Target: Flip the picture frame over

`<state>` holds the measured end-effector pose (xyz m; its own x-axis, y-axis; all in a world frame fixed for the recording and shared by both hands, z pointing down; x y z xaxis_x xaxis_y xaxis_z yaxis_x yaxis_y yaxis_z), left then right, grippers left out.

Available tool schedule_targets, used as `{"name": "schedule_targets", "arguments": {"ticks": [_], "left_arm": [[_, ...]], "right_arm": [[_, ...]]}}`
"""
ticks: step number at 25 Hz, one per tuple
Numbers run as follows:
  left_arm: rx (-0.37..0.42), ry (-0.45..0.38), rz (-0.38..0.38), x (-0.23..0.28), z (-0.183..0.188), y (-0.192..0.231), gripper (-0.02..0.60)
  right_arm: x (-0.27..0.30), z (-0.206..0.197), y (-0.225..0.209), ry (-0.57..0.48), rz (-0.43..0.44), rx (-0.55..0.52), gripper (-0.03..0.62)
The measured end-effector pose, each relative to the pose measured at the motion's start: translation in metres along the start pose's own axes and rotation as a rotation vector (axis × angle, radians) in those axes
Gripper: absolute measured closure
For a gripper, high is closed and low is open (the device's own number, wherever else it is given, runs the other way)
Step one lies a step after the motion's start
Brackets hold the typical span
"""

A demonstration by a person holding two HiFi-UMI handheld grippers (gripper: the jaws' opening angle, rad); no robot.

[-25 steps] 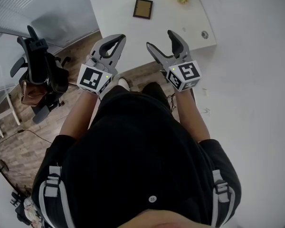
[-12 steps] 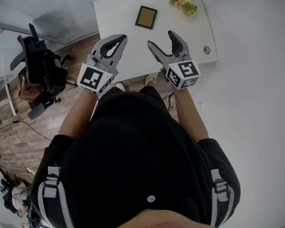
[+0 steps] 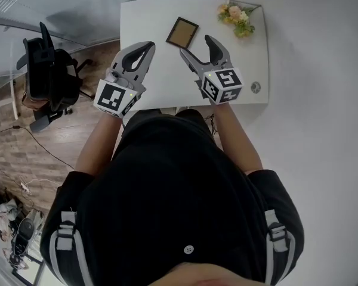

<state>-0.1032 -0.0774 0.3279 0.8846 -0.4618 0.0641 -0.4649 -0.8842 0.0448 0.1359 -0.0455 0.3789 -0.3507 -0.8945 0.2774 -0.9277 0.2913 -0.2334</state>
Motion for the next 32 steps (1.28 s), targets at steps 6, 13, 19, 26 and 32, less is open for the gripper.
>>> {"name": "schedule_targets", "arguments": {"ticks": [6,13,19,26,32], "left_arm": [[-0.020,0.027,0.090,0.038,-0.010,-0.003,0.577],[-0.031,0.053,0.176,0.062,-0.029,0.008,0.577],[-0.071,0.096,0.166,0.064,-0.052,0.041,0.577],[-0.098,0.077,0.072,0.075,-0.088,0.092,0.577],[-0.110,0.113,0.021,0.093,-0.128,0.127,0.577]], "right_arm": [[0.034,-0.011,-0.045,0.059,0.022,0.049,0.212],[0.078,-0.032,-0.069,0.151,0.005,0.089,0.212],[0.122,-0.056,-0.068,0.205,-0.097,0.078,0.214],[0.173,-0.087,-0.062,0.279,-0.260,0.096,0.232],[0.210,-0.119,-0.064,0.329,-0.370,0.119,0.232]]}}
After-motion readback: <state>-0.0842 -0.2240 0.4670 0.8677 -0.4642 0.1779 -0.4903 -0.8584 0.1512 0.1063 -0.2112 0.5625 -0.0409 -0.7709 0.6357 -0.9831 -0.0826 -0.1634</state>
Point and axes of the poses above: the fingertips, and each gripper's own axes: x forward along the fingers, y to its left, z out of its top, the point moved 10 cm from there along -x, backward along the fingers, and after that the axes turned 4 degrees about -z, right-handed, at the moved point
